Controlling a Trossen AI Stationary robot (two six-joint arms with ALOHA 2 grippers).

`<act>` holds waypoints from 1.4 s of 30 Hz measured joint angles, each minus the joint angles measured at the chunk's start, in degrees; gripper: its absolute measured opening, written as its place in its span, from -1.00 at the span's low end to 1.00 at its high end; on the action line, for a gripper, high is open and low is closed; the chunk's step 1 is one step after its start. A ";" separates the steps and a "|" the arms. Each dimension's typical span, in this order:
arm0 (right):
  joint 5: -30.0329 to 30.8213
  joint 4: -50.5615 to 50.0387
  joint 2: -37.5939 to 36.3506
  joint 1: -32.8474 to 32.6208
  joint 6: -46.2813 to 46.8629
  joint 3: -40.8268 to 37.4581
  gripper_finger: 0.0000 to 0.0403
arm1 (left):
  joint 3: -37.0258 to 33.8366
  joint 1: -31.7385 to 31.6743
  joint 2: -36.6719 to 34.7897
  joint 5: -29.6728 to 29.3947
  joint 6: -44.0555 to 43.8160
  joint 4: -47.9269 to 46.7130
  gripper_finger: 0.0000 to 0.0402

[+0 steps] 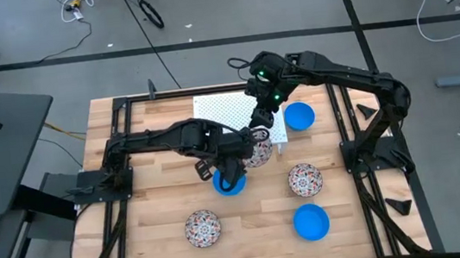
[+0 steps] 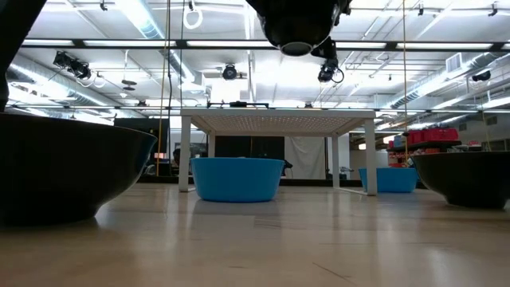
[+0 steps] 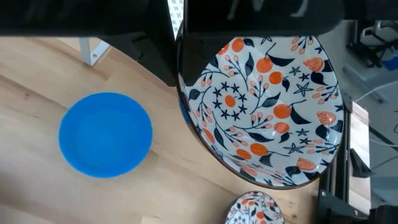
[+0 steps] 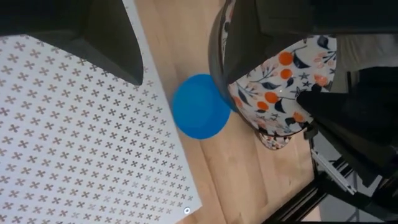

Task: Pick & Place Mini bowls
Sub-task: Put the top left white patterned bowl on the shelf

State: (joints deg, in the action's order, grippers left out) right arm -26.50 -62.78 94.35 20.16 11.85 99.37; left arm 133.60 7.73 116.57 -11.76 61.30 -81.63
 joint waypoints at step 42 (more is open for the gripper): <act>-7.98 -7.08 0.55 2.34 -13.78 0.00 -0.19 | -0.04 -1.84 -0.94 -4.93 0.64 6.43 -0.94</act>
State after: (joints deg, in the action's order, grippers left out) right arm -34.48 -69.86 94.89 22.50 -1.93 99.37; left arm 133.56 5.89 115.63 -16.69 61.94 -75.20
